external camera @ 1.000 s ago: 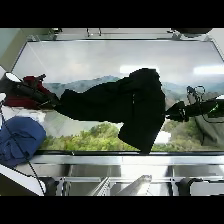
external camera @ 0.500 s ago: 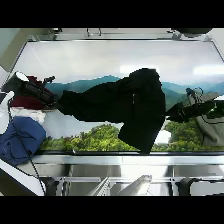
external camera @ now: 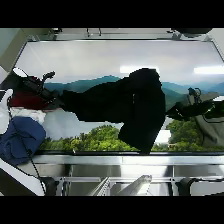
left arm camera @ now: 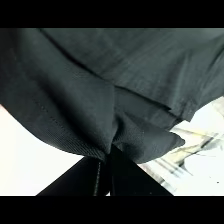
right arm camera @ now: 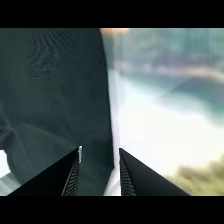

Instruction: Fold the shirts.

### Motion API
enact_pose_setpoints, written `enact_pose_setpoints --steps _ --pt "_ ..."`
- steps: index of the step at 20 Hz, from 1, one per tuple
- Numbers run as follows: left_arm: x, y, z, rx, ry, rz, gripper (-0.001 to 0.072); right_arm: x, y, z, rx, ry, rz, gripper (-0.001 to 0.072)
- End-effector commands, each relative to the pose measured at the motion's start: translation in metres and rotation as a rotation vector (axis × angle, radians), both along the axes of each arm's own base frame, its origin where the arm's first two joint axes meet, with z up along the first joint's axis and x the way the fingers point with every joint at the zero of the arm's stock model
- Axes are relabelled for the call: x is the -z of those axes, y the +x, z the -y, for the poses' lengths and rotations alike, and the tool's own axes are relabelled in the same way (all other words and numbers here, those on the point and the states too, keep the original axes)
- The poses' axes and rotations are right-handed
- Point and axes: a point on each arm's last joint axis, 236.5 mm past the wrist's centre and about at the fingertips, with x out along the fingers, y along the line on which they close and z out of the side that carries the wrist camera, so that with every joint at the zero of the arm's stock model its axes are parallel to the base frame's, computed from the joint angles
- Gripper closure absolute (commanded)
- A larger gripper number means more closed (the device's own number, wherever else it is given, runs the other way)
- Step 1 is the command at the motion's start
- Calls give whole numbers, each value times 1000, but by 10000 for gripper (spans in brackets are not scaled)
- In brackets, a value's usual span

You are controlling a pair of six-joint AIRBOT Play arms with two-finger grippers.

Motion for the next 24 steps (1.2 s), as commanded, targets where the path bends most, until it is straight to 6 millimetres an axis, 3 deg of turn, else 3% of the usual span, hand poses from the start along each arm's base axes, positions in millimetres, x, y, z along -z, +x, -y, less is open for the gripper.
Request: enact_pose_setpoints --steps 1,4,5,6,7,9,11,12,13,15,17,19,20,22,24 --pt "-3 1 4 -2 -18 3 693 16 -4 -21 -51 -8 -30 426" --pt "-4 -1 4 1 -20 -4 693 17 -12 -35 -95 16 -53 433" --pt "-5 -2 5 4 -28 -10 693 11 -13 -41 -112 44 -40 602" --pt "-7 -4 7 8 -42 -18 693 1 -11 -48 -122 89 -14 691" --pt "-13 -6 12 9 -72 -27 693 -12 -5 -53 -113 125 22 692" --pt "-37 -8 28 14 -161 -20 693 -51 11 -58 -104 156 132 692" --pt "-82 -10 48 28 -285 25 693 -114 22 -57 -147 144 280 693" --pt "-114 -11 60 37 -367 68 693 -154 26 -53 -155 128 367 693" --pt "-158 -13 75 49 -481 132 693 -207 31 -48 -151 106 493 693" --pt "-259 -23 101 94 -743 326 693 -322 26 -36 -109 54 782 693" --pt "-385 -54 112 141 -1056 583 693 -426 -4 -28 -56 -25 1028 693" --pt "-498 -103 98 165 -1351 830 693 -500 -44 -21 1 -154 1212 693" --pt "-540 -129 86 162 -1466 917 693 -532 -64 -18 28 -246 1304 693" --pt "-601 -173 61 119 -1575 1077 693 -581 -100 -15 107 -427 1450 693" --pt "-626 -200 55 69 -1529 1164 692 -619 -126 -25 160 -543 1569 694"
